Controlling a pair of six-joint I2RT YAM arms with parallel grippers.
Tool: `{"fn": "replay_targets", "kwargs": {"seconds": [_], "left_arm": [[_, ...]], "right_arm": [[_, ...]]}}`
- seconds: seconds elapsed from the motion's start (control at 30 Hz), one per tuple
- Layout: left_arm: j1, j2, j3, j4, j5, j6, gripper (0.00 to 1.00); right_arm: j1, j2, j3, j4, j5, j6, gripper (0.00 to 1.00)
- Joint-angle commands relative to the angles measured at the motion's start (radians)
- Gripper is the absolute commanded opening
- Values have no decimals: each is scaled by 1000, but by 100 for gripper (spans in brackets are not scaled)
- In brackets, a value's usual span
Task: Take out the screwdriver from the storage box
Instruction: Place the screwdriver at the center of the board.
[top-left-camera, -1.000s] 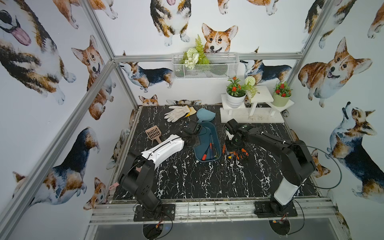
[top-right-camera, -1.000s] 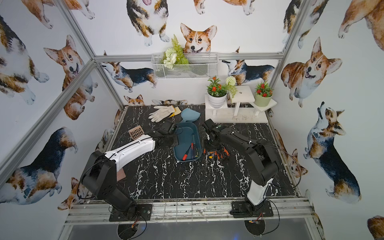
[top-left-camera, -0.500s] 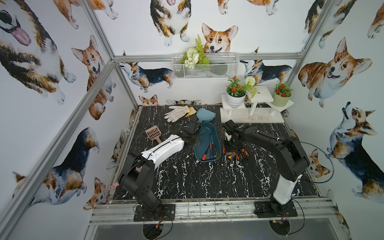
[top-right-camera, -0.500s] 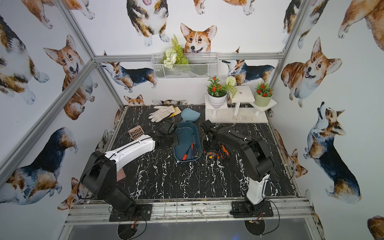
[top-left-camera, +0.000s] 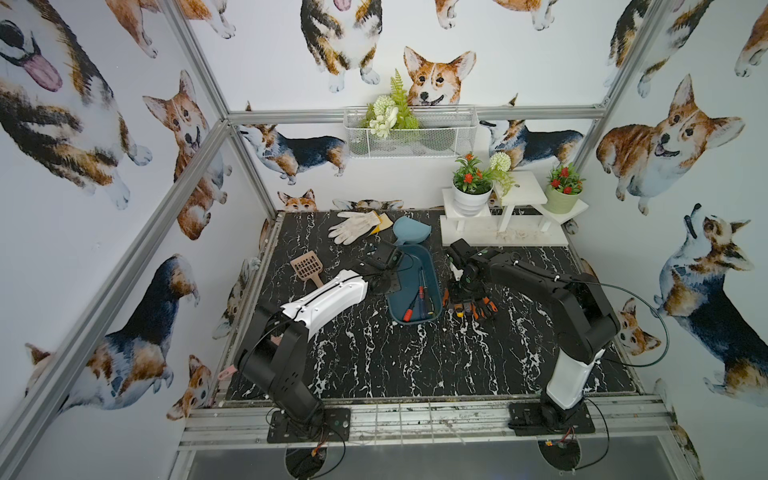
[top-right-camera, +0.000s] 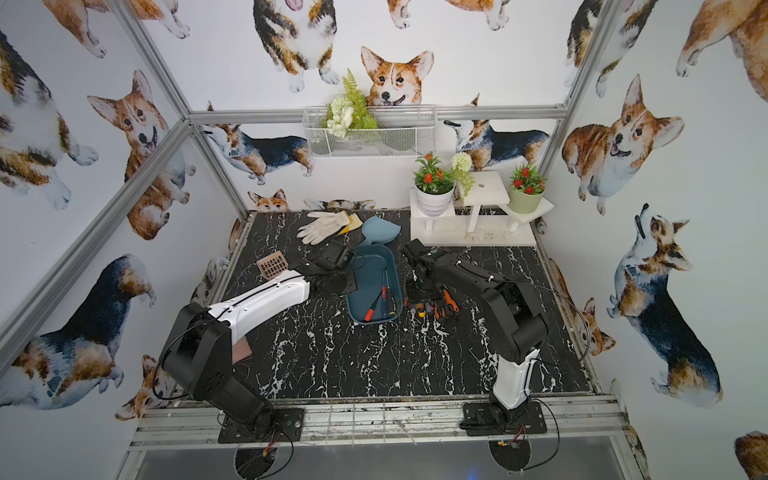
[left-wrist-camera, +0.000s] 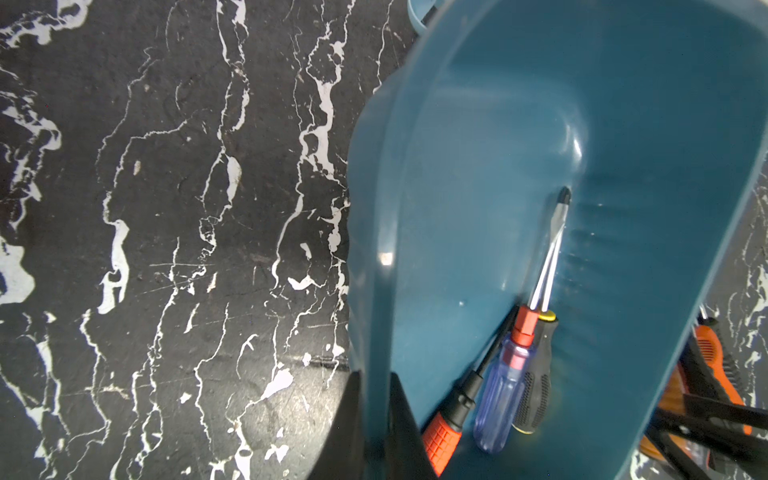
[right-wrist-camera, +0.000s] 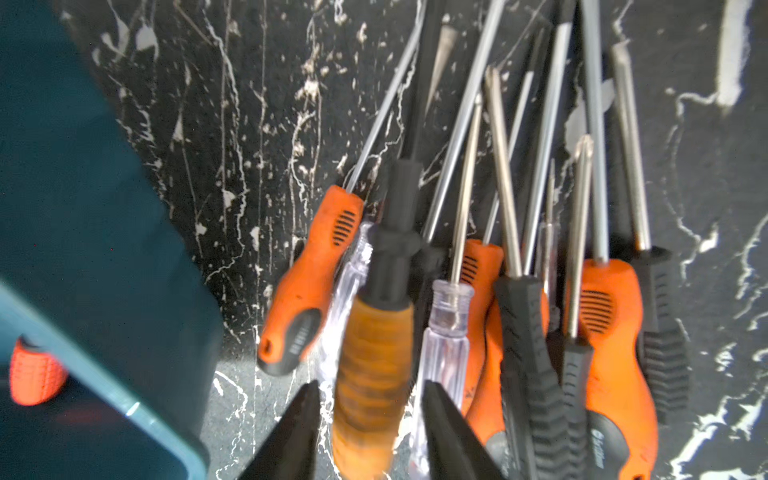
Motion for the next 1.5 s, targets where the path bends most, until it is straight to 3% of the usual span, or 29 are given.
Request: {"fn": "replay_targets", "kwargs": {"seconds": [0.0,0.4,0.7,1.0,1.47], "left_arm": [[0,-13,-5,32,9,-7,0],[0,-14,-6,36,8,-9,0],[0,-6,-3,40,13,-13,0],[-2,-10,-3,38,12,-13,0],[-2,-12,-9,43,12,-13,0]], "right_arm": [[-1,-26,7,-18,10,7,55],[2,-111,1,13,19,11,59],[51,-186,15,96,-74,-15,57],[155,-64,89,110,-109,-6,52],[193,98,136,131,-169,48,47]]}}
